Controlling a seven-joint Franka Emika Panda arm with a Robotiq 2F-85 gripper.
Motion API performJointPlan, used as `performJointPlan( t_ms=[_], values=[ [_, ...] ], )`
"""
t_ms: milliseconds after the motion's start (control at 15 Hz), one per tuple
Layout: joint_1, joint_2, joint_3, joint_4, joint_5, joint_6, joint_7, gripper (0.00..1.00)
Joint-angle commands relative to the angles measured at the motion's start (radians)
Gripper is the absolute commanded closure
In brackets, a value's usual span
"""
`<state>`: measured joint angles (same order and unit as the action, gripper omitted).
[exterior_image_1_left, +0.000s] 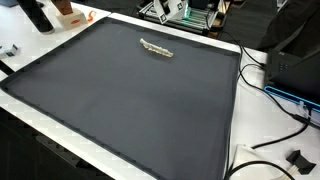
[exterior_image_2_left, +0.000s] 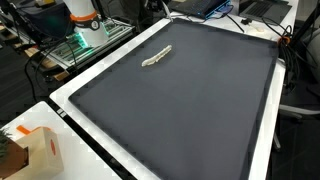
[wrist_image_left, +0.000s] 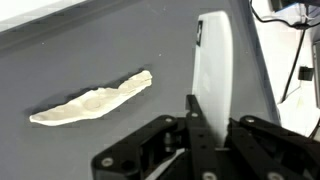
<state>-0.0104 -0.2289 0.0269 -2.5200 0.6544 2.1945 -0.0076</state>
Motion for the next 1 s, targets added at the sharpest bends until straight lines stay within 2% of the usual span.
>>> performJointPlan(
  t_ms=[0, 667, 933],
  values=[
    [0.007, -0.041, 0.016, -0.001, -0.128, -0.033, 0.123, 0.99],
    [0.022, -0.053, 0.069, 0.027, -0.395, -0.061, 0.337, 0.99],
    [0.032, -0.050, 0.082, 0.048, -0.454, -0.094, 0.357, 0.99]
  ],
)
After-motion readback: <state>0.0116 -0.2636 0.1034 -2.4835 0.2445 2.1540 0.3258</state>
